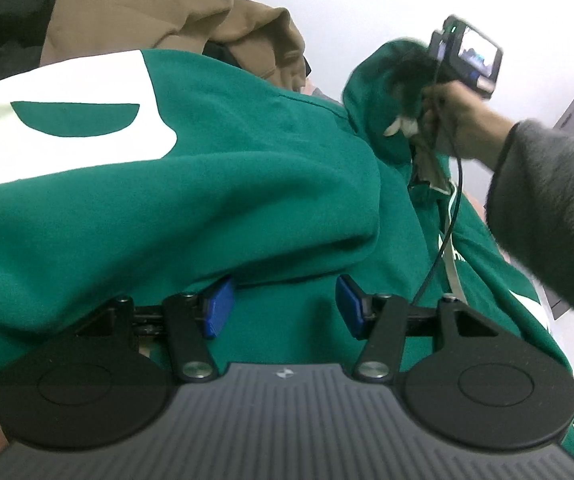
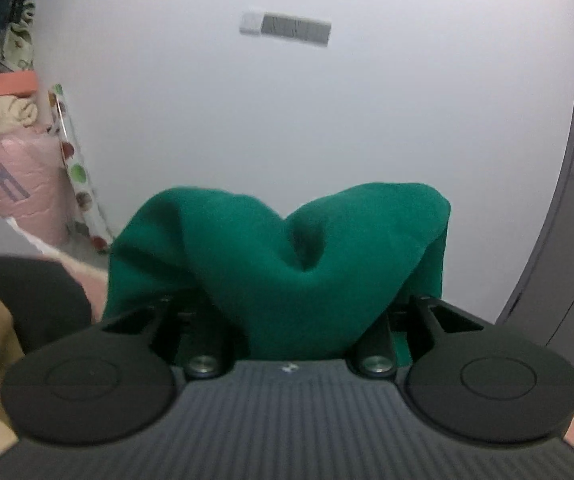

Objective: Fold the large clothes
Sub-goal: 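Grasp the hoodie hood with the right tool and lift it, then lift the green hoodie by its hood with the right tool, letting it hang open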

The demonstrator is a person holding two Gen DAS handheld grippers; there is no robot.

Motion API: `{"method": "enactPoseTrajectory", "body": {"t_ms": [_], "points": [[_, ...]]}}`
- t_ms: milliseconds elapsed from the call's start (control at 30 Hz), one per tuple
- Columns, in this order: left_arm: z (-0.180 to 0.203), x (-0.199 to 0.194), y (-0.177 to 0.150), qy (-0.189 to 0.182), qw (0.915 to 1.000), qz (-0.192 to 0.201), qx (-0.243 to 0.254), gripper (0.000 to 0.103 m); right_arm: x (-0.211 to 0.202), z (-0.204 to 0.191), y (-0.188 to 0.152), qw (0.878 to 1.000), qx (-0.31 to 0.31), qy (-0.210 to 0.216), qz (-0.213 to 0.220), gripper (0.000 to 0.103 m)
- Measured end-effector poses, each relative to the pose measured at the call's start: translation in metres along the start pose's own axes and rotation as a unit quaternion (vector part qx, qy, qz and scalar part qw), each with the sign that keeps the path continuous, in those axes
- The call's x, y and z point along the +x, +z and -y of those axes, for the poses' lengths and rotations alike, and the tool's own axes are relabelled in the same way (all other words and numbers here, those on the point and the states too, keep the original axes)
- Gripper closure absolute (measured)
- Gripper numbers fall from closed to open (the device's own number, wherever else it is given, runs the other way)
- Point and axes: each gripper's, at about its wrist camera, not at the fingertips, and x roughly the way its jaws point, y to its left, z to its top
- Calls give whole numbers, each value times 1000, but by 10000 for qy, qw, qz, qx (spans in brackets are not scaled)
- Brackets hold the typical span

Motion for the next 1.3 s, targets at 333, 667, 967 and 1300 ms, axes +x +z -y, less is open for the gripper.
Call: {"method": "enactPoseTrajectory", "body": {"t_ms": [333,667,967,1300], "points": [[-2,-4,0,-66,10000,-9,-26,42,-41,32,-31,9969,383,633,-273,24],[13,-41,-3,196,9994,65,274,42,-198,113,-63,9877,539,1216,-821,24],[17,-71,-11,574,9981,8,244,41,-361,210,-142,9692,1448,1097,-1664,24],[12,-114,-31,957,9949,-284,-166,33,-389,290,-241,9258,2434,582,-2833,24]]}}
